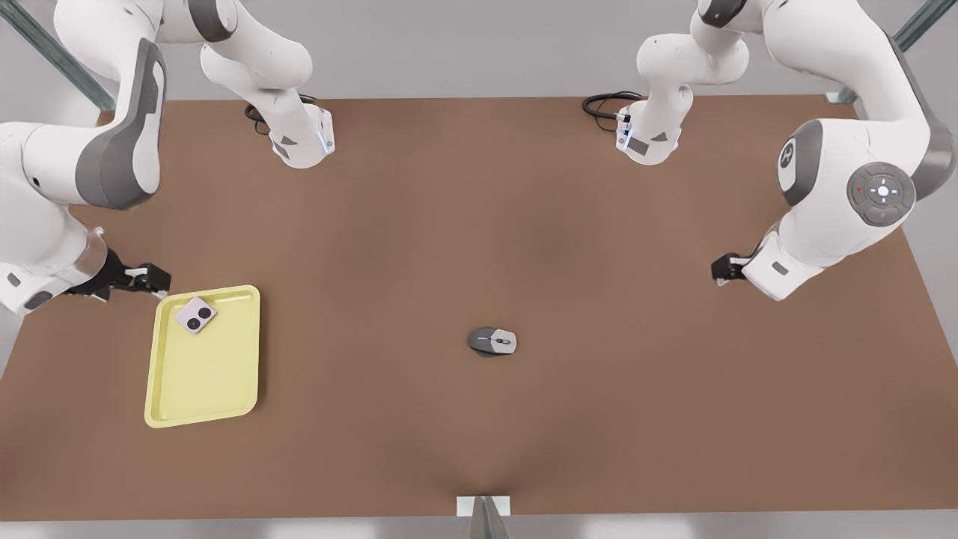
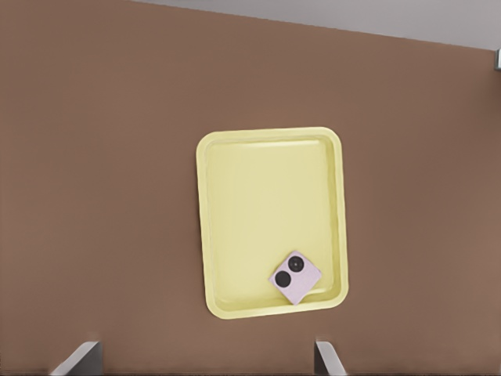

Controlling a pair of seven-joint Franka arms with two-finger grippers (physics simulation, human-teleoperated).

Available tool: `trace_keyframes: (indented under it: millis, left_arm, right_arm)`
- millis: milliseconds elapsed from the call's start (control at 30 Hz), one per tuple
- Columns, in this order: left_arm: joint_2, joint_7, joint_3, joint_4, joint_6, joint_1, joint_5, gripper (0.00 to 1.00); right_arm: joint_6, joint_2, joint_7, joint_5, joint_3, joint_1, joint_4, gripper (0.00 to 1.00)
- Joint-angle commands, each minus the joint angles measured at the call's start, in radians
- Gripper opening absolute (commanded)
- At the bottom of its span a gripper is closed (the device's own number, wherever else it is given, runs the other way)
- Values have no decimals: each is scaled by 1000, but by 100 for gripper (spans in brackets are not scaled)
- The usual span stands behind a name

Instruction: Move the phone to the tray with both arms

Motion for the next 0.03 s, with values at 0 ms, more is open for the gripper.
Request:
trace_keyframes:
  millis: [0]
  left_arm:
    - [0,-32,0,5,4,0,2,100]
  right_arm:
    - [-65,3,-3,6,-3,-2,1,100]
